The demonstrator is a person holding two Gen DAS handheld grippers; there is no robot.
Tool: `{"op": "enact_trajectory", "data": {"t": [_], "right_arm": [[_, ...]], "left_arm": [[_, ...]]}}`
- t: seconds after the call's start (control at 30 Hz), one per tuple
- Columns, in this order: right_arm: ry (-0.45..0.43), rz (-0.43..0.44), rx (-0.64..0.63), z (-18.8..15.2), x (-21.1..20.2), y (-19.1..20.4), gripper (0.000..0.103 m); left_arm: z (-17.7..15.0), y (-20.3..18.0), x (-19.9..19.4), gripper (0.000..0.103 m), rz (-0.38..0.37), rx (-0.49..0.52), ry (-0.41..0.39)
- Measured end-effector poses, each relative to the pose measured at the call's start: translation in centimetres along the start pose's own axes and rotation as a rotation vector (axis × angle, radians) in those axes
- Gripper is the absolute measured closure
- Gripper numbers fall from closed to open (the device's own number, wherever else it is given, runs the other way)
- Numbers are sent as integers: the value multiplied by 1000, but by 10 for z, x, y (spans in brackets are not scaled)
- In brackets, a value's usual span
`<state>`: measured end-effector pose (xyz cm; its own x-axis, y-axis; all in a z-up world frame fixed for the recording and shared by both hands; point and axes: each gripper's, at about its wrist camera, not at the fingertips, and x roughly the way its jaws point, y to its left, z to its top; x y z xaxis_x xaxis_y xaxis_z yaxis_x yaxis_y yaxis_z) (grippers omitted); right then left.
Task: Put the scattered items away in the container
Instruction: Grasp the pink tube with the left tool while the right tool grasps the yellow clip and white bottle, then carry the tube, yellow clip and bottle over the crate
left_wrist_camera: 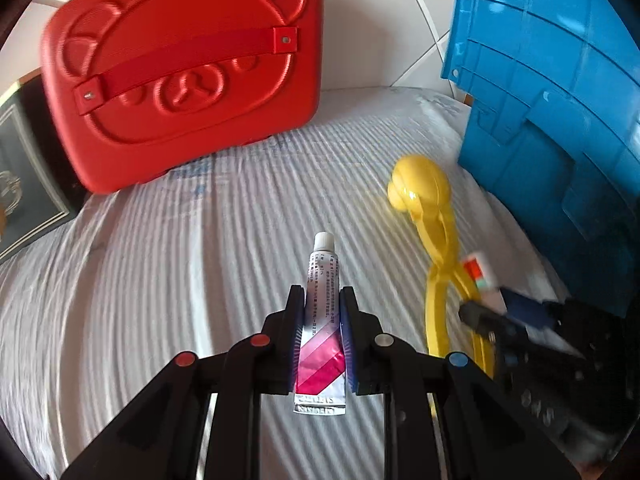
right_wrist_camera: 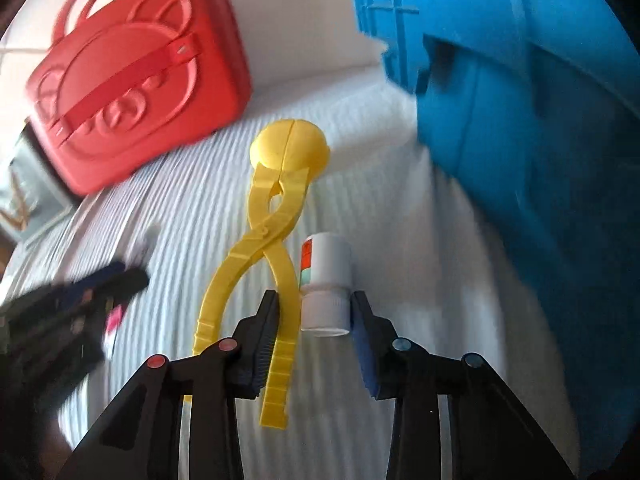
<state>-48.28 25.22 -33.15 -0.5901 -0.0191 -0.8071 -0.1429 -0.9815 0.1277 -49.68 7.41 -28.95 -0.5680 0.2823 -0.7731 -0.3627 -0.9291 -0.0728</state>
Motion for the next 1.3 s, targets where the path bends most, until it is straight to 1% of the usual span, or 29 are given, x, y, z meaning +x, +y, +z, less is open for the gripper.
{"op": "enact_trajectory", "data": {"t": [0.1, 0.17, 0.27, 0.3, 0.4, 0.47, 0.53, 0.63, 0.73, 0.93, 1.03, 1.17, 1.3], "right_arm": [[33, 4, -33, -20, -13, 8, 67], [36, 14, -51, -27, -14, 12, 63], [3, -2, -61, -24, -13, 14, 63], [-2, -5, -68, -21, -10, 15, 66], [-2, -21, -99, -14, -2, 20, 67], [-7, 0, -100, -16, -10, 21, 67], [-39, 13, -104, -20, -25, 23, 67], [-99, 28, -115, -25, -56, 29, 67], [-146, 39, -134, -28, -87, 40, 67], [-234, 75, -160, -33, -165, 69, 67], [-278, 75, -168, -36, -205, 84, 67], [-331, 66, -159, -36, -264, 97, 67], [-378, 23, -156, -32, -316, 99, 67]], "left_arm": [[-11, 2, -12, 85, 11, -3, 4], [-17, 3, -18, 85, 20, -7, 8], [-20, 5, -21, 85, 29, -17, 16], [-21, 6, -23, 85, 32, -21, 17], [-23, 5, -30, 85, 38, -28, 12], [-24, 4, -40, 85, 46, -30, -1], [-25, 6, -52, 85, 48, -33, -21], [-28, 8, -80, 85, 61, -34, -56], [-34, 11, -115, 85, 67, -39, -91], [-41, 5, -199, 85, 93, -20, -188], [-41, -1, -240, 85, 94, -4, -232], [-39, -23, -288, 85, 68, 11, -301], [-34, -56, -324, 85, 28, 42, -371]]}}
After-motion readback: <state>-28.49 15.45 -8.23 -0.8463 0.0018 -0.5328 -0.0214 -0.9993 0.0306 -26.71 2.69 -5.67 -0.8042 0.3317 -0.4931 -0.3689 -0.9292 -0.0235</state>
